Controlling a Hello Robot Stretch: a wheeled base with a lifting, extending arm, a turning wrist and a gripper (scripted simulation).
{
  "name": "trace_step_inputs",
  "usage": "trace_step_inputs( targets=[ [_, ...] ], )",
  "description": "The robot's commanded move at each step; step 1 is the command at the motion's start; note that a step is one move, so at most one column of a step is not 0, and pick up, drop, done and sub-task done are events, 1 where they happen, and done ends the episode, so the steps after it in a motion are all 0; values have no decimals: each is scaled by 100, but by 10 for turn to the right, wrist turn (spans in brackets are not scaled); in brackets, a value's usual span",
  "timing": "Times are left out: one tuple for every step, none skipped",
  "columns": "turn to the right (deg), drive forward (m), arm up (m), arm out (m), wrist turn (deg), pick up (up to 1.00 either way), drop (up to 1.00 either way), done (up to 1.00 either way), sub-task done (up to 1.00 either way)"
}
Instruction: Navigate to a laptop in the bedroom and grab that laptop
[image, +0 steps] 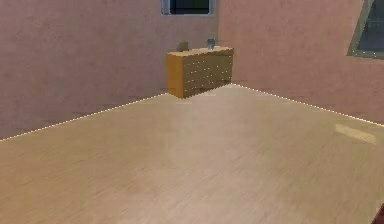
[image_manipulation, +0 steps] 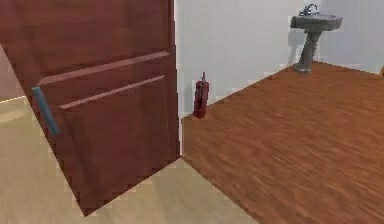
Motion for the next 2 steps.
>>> trace_step_inputs(
  targets=[
    [-270, 0, 0, 0, 0, 0, 0, 0, 0],
    [0, 15, 0, 0, 0, 0, 0, 0, 0]
  ],
)
